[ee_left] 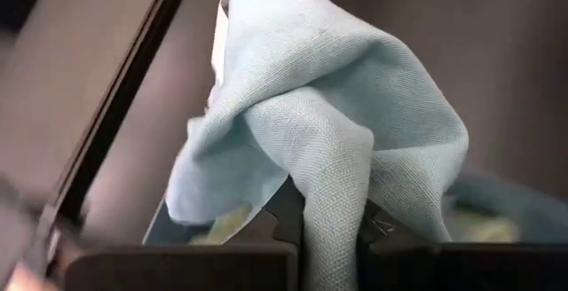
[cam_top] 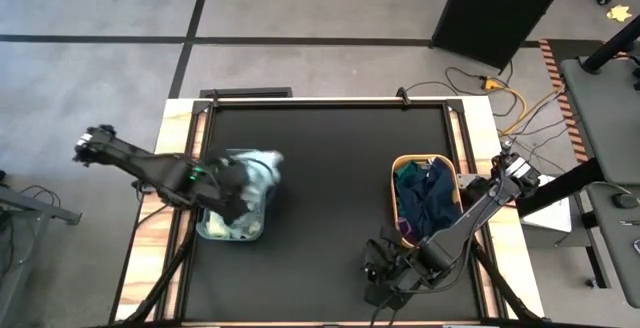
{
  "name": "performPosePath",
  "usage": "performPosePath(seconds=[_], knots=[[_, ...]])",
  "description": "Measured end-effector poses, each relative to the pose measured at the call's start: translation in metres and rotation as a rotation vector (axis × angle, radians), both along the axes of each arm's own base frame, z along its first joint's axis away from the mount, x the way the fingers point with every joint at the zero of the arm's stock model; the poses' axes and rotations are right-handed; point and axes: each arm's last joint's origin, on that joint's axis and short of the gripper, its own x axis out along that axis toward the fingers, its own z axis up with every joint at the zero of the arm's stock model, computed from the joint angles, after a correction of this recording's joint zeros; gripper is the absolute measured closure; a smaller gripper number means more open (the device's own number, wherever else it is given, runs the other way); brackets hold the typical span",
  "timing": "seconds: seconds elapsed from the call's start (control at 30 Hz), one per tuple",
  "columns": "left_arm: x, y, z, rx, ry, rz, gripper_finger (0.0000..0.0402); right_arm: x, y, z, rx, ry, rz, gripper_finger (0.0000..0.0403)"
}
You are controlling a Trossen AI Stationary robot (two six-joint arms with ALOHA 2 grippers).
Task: Sort microfiber towel by color & place in baskets
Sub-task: Put the light blue towel into the blue green bin
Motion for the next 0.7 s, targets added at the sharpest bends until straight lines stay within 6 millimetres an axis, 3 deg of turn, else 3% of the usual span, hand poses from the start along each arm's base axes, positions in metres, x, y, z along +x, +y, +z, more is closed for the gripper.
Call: performPosePath(seconds=[0.1, 0.2, 0.47, 0.57, 0.7], knots=[[-0.025, 0.011, -0.004, -0.03, 0.01, 0.131, 0.0395, 0.0, -0.001, 0.0, -0.022, -0.014, -0.007, 0.0312], [-0.037, 0.016, -0.022, -0.048, 0.017, 0.15, 0.0395, 0.0, -0.001, 0.0, -0.034, -0.016, 0.001, 0.0316], [-0.029, 0.008, -0.098, -0.188, -0.004, 0.014, 0.0395, 0.003, -0.003, 0.0, -0.072, -0.014, 0.044, 0.0315], [-0.023, 0.003, -0.118, -0.27, -0.016, -0.048, 0.0392, 0.005, -0.005, 0.001, -0.1, -0.021, 0.064, 0.0306], [-0.026, 0.004, -0.136, -0.266, 0.046, -0.001, 0.0366, 0.007, -0.007, 0.001, -0.116, -0.029, 0.06, 0.0289]])
